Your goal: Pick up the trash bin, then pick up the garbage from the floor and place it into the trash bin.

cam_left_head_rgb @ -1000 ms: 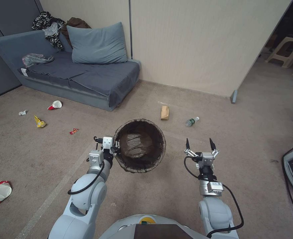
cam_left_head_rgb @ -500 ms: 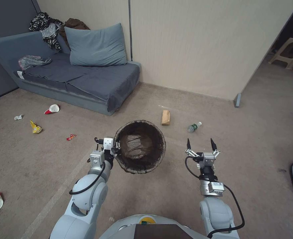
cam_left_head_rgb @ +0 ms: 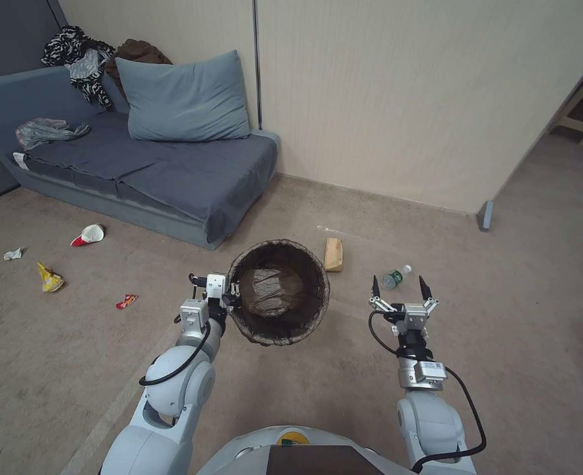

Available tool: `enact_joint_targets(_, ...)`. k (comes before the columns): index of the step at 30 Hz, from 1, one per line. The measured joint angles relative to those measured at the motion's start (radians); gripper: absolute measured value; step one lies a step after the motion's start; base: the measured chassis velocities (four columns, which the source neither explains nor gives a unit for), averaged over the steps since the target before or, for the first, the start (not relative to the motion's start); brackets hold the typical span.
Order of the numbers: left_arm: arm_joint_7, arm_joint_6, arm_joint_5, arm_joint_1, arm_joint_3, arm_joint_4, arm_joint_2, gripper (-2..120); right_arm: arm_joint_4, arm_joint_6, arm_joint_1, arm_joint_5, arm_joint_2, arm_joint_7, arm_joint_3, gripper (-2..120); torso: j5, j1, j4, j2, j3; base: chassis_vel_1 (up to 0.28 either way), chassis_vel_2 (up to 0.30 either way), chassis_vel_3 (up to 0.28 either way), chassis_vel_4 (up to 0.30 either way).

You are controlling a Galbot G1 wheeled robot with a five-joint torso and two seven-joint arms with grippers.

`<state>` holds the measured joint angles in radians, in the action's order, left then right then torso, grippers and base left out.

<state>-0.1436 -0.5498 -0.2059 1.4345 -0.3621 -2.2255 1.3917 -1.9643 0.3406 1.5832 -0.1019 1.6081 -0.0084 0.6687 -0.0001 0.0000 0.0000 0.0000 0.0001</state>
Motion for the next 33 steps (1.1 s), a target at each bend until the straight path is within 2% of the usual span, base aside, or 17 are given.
enact_joint_targets(12, -0.003, 0.0, 0.0, -0.002, 0.0, 0.006, 0.003, 3, 0.015, 0.018, -0.006, -0.003, 0.0, -0.006, 0.003, 100, 0.0, 0.0, 0.0, 0.0, 0.0, -0.164, 0.188, 0.179, -0.18)
enact_joint_targets(20, -0.003, 0.0, 0.0, -0.002, 0.001, 0.006, 0.003, 3, 0.019, 0.031, -0.013, -0.02, 0.0, -0.003, 0.003, 100, 0.0002, 0.0, 0.0, 0.0, 0.0, -0.008, -0.001, 0.002, -0.002)
enact_joint_targets(24, -0.003, 0.0, 0.0, 0.004, 0.004, 0.003, 0.003, 3, 0.028, 0.016, -0.035, -0.034, -0.007, 0.031, -0.001, 100, 0.0001, 0.0, -0.0001, 0.0, 0.0, 0.0, 0.0, 0.0, 0.0)
enact_joint_targets(25, -0.003, 0.001, 0.0, 0.005, 0.004, 0.001, 0.003, 3, 0.029, -0.002, -0.042, -0.025, -0.012, 0.043, -0.004, 100, 0.0001, 0.0, -0.0001, 0.0, 0.0, 0.0, 0.0, 0.0, 0.0)
enact_joint_targets(27, -0.003, 0.003, 0.0, 0.009, 0.003, -0.005, 0.0, 3, 0.029, -0.105, -0.082, 0.033, -0.037, 0.095, -0.017, 100, 0.0001, 0.0, 0.0, 0.0, 0.0, 0.0, 0.0, 0.0, 0.0)
enact_joint_targets(28, -0.003, 0.003, 0.0, 0.009, 0.003, -0.005, 0.0, 3, 0.029, -0.105, -0.082, 0.033, -0.037, 0.095, -0.017, 100, 0.0001, 0.0, 0.0, 0.0, 0.0, 0.0, 0.0, 0.0, 0.0)
enact_joint_targets(30, -0.003, 0.004, 0.0, 0.014, 0.001, -0.008, -0.002, 3, 0.042, -0.262, -0.142, 0.107, -0.075, 0.169, -0.024, 100, 0.0002, 0.0, 0.0002, 0.0, 0.0, 0.0, 0.0, 0.0, 0.0)
enact_joint_targets(31, -0.003, 0.004, 0.0, 0.014, 0.001, -0.008, -0.002, 3, 0.042, -0.262, -0.142, 0.107, -0.075, 0.169, -0.024, 100, 0.0002, 0.0, 0.0002, 0.0, 0.0, 0.0, 0.0, 0.0, 0.0)
enact_joint_targets(32, -0.003, 0.004, 0.0, 0.013, 0.002, -0.008, -0.004, 3, 0.053, -0.339, -0.167, 0.145, -0.091, 0.211, -0.025, 100, 0.0002, 0.0, 0.0001, 0.0, 0.0, 0.0, 0.0, 0.0, 0.0)
enact_joint_targets(33, -0.003, 0.004, 0.0, 0.013, 0.002, -0.008, -0.005, 3, 0.057, -0.371, -0.178, 0.161, -0.097, 0.23, -0.026, 100, 0.0002, 0.0, 0.0, 0.0, 0.0, 0.0, 0.0, 0.0, 0.0)
